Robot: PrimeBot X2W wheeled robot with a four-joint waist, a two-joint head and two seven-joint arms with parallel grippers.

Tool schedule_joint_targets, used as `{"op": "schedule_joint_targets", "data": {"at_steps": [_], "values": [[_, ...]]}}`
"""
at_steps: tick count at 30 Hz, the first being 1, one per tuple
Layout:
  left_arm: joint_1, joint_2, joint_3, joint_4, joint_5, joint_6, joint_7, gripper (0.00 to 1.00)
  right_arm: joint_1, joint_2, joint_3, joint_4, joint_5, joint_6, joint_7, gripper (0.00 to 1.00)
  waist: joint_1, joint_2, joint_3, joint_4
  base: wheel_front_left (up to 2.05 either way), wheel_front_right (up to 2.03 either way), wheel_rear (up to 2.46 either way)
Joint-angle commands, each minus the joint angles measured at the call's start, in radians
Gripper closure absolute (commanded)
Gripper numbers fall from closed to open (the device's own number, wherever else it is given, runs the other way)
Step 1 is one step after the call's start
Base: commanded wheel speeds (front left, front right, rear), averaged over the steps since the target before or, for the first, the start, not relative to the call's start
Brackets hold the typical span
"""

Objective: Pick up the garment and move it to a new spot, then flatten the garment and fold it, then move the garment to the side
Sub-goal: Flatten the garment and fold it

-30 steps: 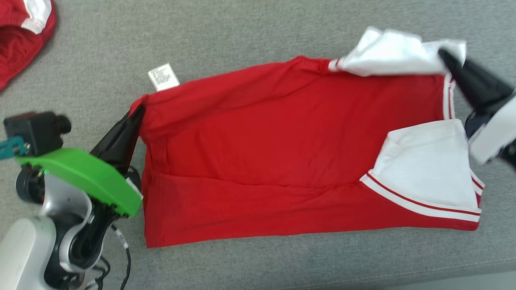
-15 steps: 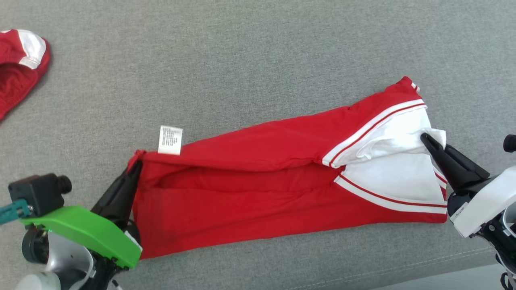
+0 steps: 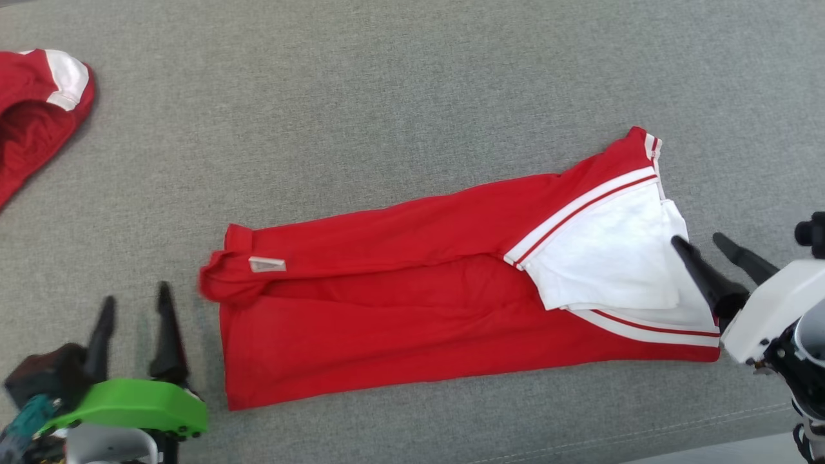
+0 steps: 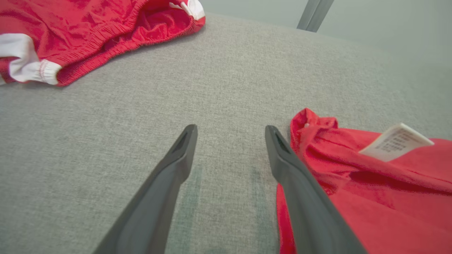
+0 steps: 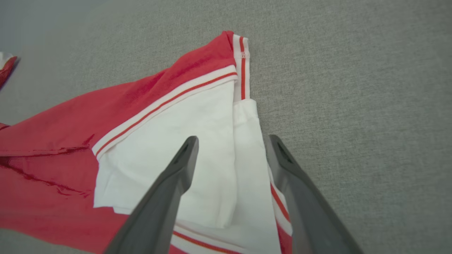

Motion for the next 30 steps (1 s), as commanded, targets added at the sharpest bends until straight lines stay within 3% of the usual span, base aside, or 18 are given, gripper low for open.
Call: {"op": "schedule_joint_targets", "data": {"at_steps": [1, 5, 11, 15, 18, 20, 26, 30], "values": [[0.02, -0.007, 0.024, 0.012, 0.009, 0.012, -0.051, 0.0, -0.029, 0.027, -0.014, 0.017, -0.006, 0.0, 0.013, 0.0, 0.0001, 0.0, 0.0, 0.004, 0.0, 0.0, 0.0], [0.029, -0.075, 0.042, 0.039, 0.035, 0.003, -0.177, 0.0, -0.094, 0.056, -0.035, 0.091, -0.052, 0.0, 0.056, 0.0, 0.0001, 0.0, 0.006, 0.017, 0.0, 0.0, 0.0], [0.014, -0.192, 0.05, 0.063, 0.119, -0.054, -0.209, 0.0, -0.167, 0.085, -0.033, 0.215, -0.139, 0.0, 0.118, 0.0, 0.0001, 0.0, 0.017, 0.053, 0.0, 0.0, 0.0], [0.024, -0.28, 0.089, 0.055, 0.229, -0.133, -0.208, 0.0, -0.166, 0.084, -0.031, 0.309, -0.179, -0.001, 0.178, 0.0, 0.0001, 0.0, 0.01, 0.077, 0.0, 0.0, 0.0], [0.042, -0.324, 0.117, 0.059, 0.291, -0.193, -0.208, 0.0, -0.146, 0.092, -0.007, 0.34, -0.148, -0.001, 0.216, 0.0, 0.0001, 0.0, -0.004, 0.091, 0.0, 0.0, 0.0], [0.058, -0.347, 0.139, 0.071, 0.32, -0.229, -0.207, 0.0, -0.146, 0.114, 0.017, 0.323, -0.083, 0.002, 0.212, 1.0, 0.0001, 0.0, -0.019, 0.093, 0.0, 0.0, 0.0], [0.089, -0.376, 0.174, 0.092, 0.349, -0.286, -0.207, 0.0, -0.17, 0.031, -0.061, 0.313, -0.02, -0.001, 0.126, 1.0, 0.0001, 0.0, -0.064, 0.09, 0.0, 0.0, 0.0], [0.09, -0.378, 0.165, 0.1, 0.322, -0.301, -0.207, 0.0, -0.158, -0.062, -0.193, 0.359, -0.037, -0.001, 0.103, 1.0, 0.0001, 0.0, -0.083, 0.103, 0.0, 0.0, 0.0]]}}
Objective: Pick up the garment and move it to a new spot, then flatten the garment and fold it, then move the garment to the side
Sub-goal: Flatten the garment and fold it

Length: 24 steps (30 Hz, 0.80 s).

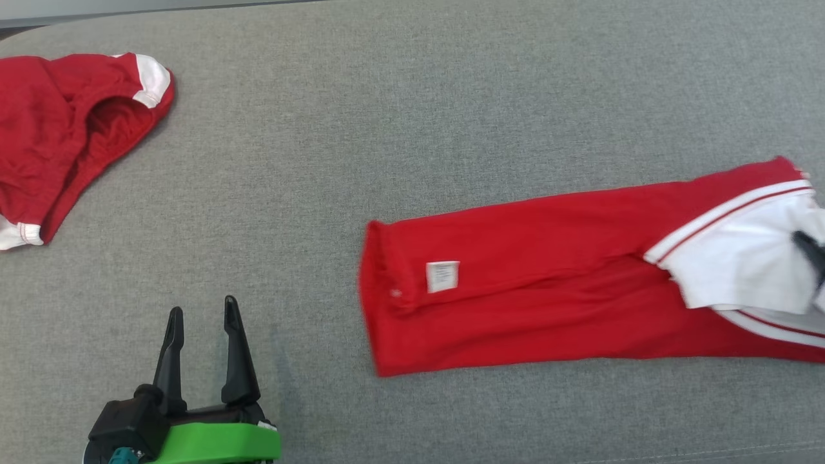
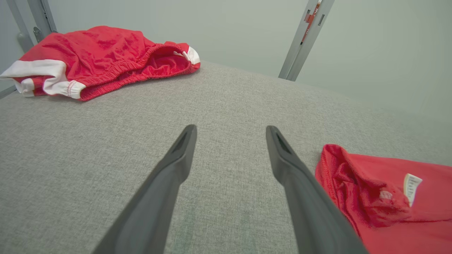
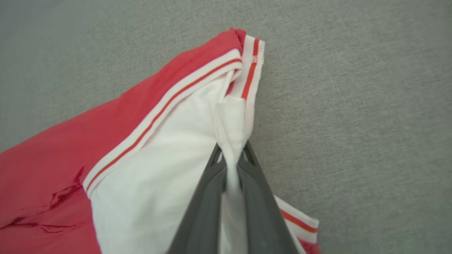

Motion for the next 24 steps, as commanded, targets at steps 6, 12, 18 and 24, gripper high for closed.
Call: {"op": "schedule_joint_targets", "data": {"at_steps": [6, 12, 18, 24], "values": [[0.036, -0.001, -0.009, 0.012, -0.046, 0.015, -0.003, 0.0, 0.018, -0.112, -0.187, -0.013, 0.01, -0.001, 0.028, 1.0, 0.0, 0.0, -0.039, 0.025, 0.0, 0.0, 0.0], [0.067, -0.001, -0.021, 0.039, -0.063, 0.02, -0.003, 0.0, 0.034, -0.085, -0.076, -0.221, 0.139, -0.001, 0.138, 1.0, 0.0, 0.0, -0.075, 0.007, 0.0, 0.0, 0.0], [0.057, -0.001, -0.038, 0.057, -0.061, 0.025, -0.003, 0.0, 0.077, 0.054, 0.167, -0.399, 0.154, -0.001, 0.203, 1.0, 0.0, 0.0, -0.078, -0.011, 0.0, 0.0, 0.0], [0.039, 0.0, -0.042, 0.082, -0.047, 0.022, -0.003, 0.0, 0.025, 0.19, 0.357, -0.347, 0.11, -0.001, 0.141, 1.0, 0.0, 0.0, -0.07, -0.007, 0.0, 0.0, 0.0]]}}
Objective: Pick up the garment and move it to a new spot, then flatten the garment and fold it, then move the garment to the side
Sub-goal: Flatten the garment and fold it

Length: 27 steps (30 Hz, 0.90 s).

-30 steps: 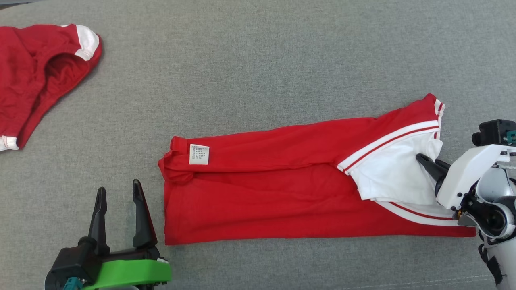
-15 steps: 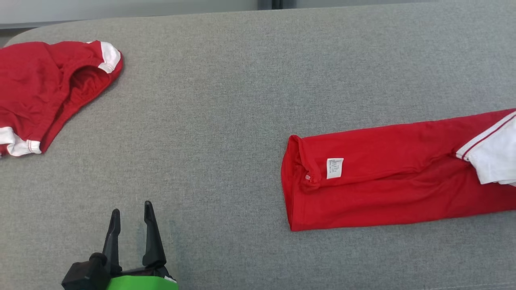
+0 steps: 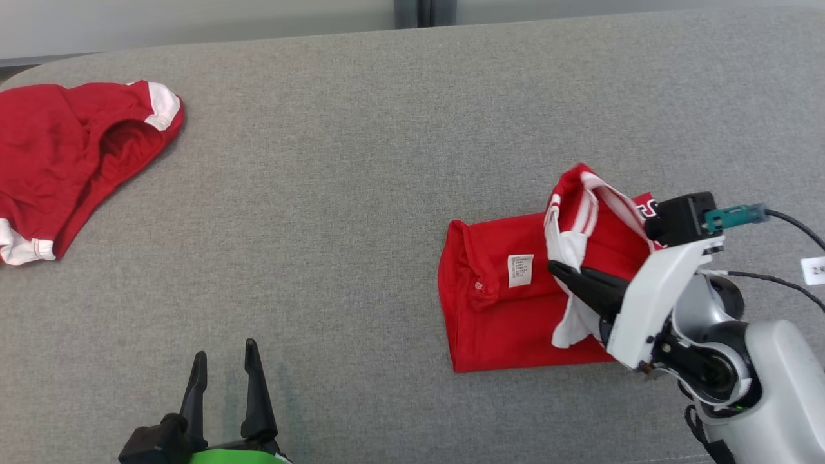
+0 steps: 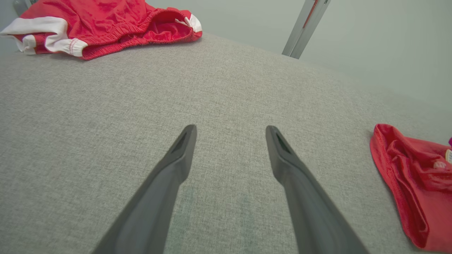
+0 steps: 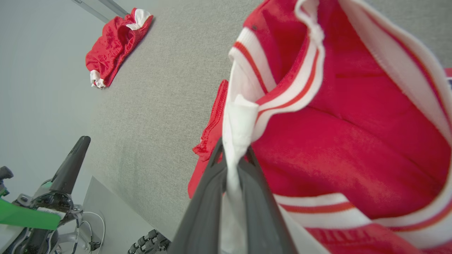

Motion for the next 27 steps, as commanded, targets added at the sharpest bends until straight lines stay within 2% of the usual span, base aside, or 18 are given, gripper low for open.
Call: {"op": "schedule_joint_targets", "data": {"at_steps": [1, 6, 16, 17, 18, 19, 23, 27], "values": [[-0.015, 0.001, 0.002, 0.008, 0.015, -0.006, -0.003, 0.0, -0.032, 0.011, 0.026, 0.02, -0.009, 0.0, -0.017, 1.0, 0.0, 0.0, 0.001, 0.006, 0.0, 0.0, 0.0], [-0.021, 0.001, 0.008, 0.024, 0.009, -0.001, -0.003, 0.0, -0.069, 0.035, 0.124, 0.078, -0.016, 0.0, -0.033, 1.0, 0.0, 0.0, -0.003, 0.026, 0.0, 0.0, 0.0], [-0.021, 0.001, -0.018, 0.032, -0.006, 0.011, -0.003, 0.0, -0.114, 0.079, 0.203, 0.164, -0.015, 0.0, -0.098, 1.0, 0.0, 0.0, 0.002, 0.034, 0.0, 0.0, 0.0], [-0.024, 0.001, -0.019, 0.034, -0.006, 0.011, -0.003, 0.0, -0.116, 0.084, 0.206, 0.171, -0.015, 0.0, -0.102, 0.95, 0.0, 0.0, 0.001, 0.033, 0.0, 0.0, 0.0], [-0.026, 0.001, -0.02, 0.035, -0.007, 0.013, -0.003, 0.0, -0.12, 0.093, 0.201, 0.179, -0.019, 0.0, -0.116, 0.54, 0.0, 0.0, 0.0, 0.032, 0.0, 0.0, 0.0], [-0.027, 0.001, -0.02, 0.036, -0.007, 0.014, -0.003, 0.0, -0.12, 0.1, 0.2, 0.184, -0.021, 0.0, -0.124, 0.0, 0.0, 0.0, -0.002, 0.031, 0.0, 0.0, 0.0], [-0.021, 0.001, -0.015, 0.041, 0.001, 0.013, -0.003, 0.0, -0.102, 0.128, 0.198, 0.15, 0.019, 0.0, -0.188, 0.0, 0.0, 0.0, -0.015, 0.027, 0.0, 0.0, 0.0], [-0.008, 0.001, -0.006, 0.041, 0.009, 0.01, -0.003, 0.0, -0.046, 0.14, 0.143, 0.072, 0.052, 0.0, -0.318, 0.0, 0.0, 0.0, -0.032, 0.019, 0.0, 0.0, 0.0]]}}
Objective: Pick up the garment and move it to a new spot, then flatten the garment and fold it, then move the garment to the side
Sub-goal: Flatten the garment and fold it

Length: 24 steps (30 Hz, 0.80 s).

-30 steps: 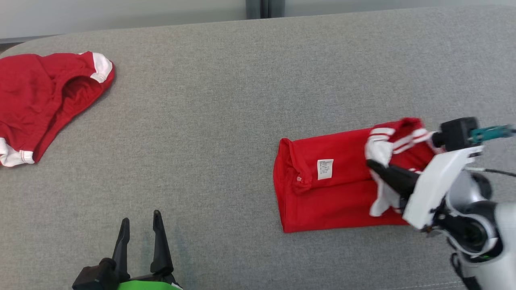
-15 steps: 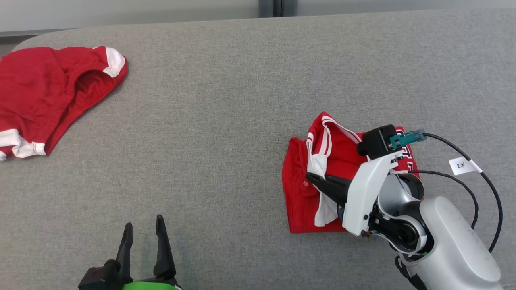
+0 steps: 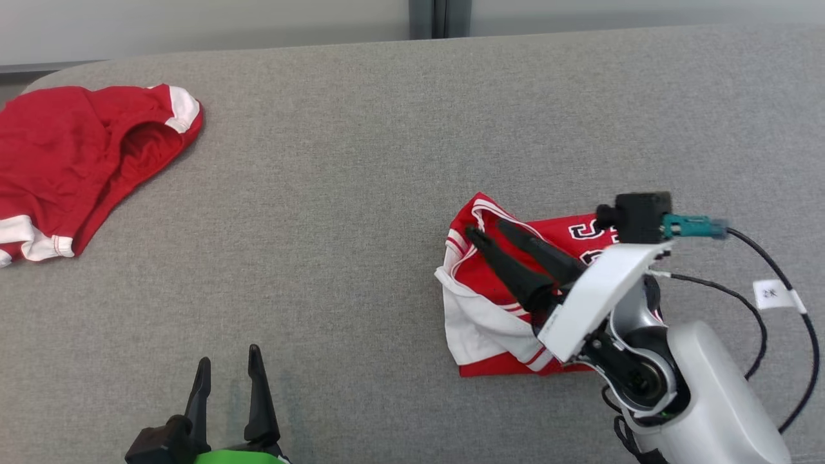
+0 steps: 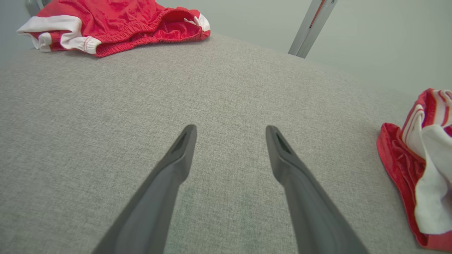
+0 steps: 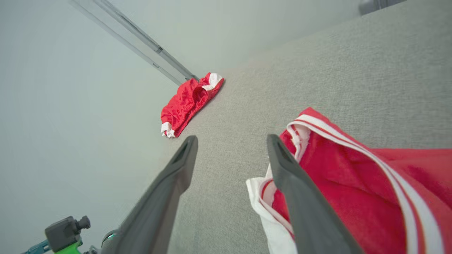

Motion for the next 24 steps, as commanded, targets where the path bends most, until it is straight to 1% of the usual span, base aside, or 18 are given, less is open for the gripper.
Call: {"op": "schedule_joint_targets", "data": {"at_steps": [1, 4, 6, 8, 9, 13, 15, 16, 17, 18, 21, 24], "values": [[0.005, 0.001, 0.005, 0.0, 0.01, 0.002, -0.003, 0.0, 0.037, -0.008, -0.021, -0.032, -0.002, 0.0, -0.046, 0.0, 0.0, 0.0, -0.011, -0.008, 0.0, 0.0, 0.0], [0.012, 0.001, 0.004, -0.006, 0.009, 0.002, -0.003, 0.0, 0.092, -0.052, -0.073, -0.081, -0.063, 0.0, -0.153, 0.0, 0.0, 0.0, -0.023, -0.018, 0.0, 0.0, 0.0], [0.018, 0.001, 0.003, -0.01, 0.006, 0.003, -0.003, 0.0, 0.135, -0.081, -0.101, -0.086, -0.116, 0.0, -0.234, 0.0, 0.0, 0.0, -0.031, -0.027, 0.0, 0.0, 0.0], [0.024, 0.001, -0.001, -0.008, 0.009, 0.002, -0.003, 0.0, 0.163, -0.134, -0.131, -0.071, -0.209, 0.0, -0.331, 0.0, 0.0, 0.0, -0.039, -0.035, 0.0, 0.0, 0.0], [0.026, 0.001, -0.002, -0.006, 0.012, 0.001, -0.003, 0.0, 0.185, -0.152, -0.145, -0.046, -0.255, 0.0, -0.38, 0.0, 0.0, 0.0, -0.045, -0.039, 0.0, 0.0, 0.0], [0.025, 0.001, -0.008, 0.003, 0.015, -0.002, -0.003, 0.0, 0.232, -0.177, -0.196, 0.073, -0.393, 0.0, -0.539, 0.0, 0.0, 0.0, -0.062, -0.044, 0.0, 0.0, 0.0], [0.024, 0.001, -0.012, 0.005, 0.016, -0.001, -0.003, 0.0, 0.236, -0.164, -0.208, 0.138, -0.439, 0.0, -0.59, 0.0, 0.0, 0.0, -0.067, -0.043, 0.0, 0.0, 0.0], [0.024, 0.001, -0.013, 0.005, 0.017, -0.001, -0.003, 0.0, 0.234, -0.161, -0.207, 0.166, -0.457, 0.0, -0.602, 0.53, 0.0, 0.0, -0.069, -0.041, 0.0, 0.0, 0.0], [0.024, 0.001, -0.014, 0.006, 0.02, -0.003, -0.003, 0.0, 0.224, -0.152, -0.201, 0.197, -0.471, 0.0, -0.614, 0.71, 0.0, 0.0, -0.07, -0.039, 0.0, 0.0, 0.0], [0.024, 0.001, -0.014, 0.006, 0.021, -0.004, -0.003, 0.0, 0.213, -0.142, -0.193, 0.221, -0.471, 0.0, -0.617, 1.0, 0.0, 0.0, -0.07, -0.038, 0.0, 0.0, 0.0], [0.028, 0.001, -0.011, 0.007, 0.027, -0.009, -0.003, 0.0, 0.168, -0.137, -0.156, 0.301, -0.493, -0.001, -0.612, 1.0, 0.0, 0.0, -0.059, -0.03, 0.0, 0.0, 0.0], [0.022, 0.001, -0.013, 0.009, 0.032, -0.016, -0.003, 0.0, 0.117, -0.118, -0.118, 0.395, -0.523, -0.001, -0.6, 1.0, 0.0, 0.0, -0.046, -0.019, 0.0, 0.0, 0.0]]}}
